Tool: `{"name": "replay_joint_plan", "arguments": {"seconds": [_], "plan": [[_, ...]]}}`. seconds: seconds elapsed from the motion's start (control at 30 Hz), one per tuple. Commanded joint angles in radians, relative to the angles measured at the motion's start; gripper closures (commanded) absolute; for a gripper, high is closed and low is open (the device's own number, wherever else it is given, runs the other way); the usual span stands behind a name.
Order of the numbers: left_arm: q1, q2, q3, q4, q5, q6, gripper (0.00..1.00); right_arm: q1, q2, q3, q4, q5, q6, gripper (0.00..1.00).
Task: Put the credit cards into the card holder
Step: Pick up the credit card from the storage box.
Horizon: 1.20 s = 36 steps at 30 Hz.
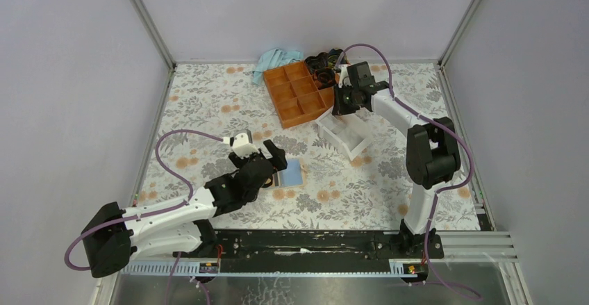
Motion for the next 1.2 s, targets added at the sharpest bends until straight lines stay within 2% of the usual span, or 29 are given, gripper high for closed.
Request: {"name": "replay_joint_plan", "arguments": {"seconds": [0.0,0.33,0.77,1.17], "plan": [[0.008,0.003,0.034,0.035,-0.018,0.016,0.00,0.001,-0.073,0.039,-0.011,0.024,0.005,0.92],[0.008,0.005,0.038,0.035,-0.026,0.015,0.00,0.003,-0.113,0.024,0.004,0.121,-0.007,1.00],[0.008,0.044,0.060,0.060,-0.028,0.025,0.00,0.002,-0.173,-0.047,0.037,0.241,-0.033,1.00],[0.008,0.057,0.070,0.102,-0.026,0.048,0.00,0.003,-0.230,-0.075,0.048,0.276,-0.039,1.00]]}}
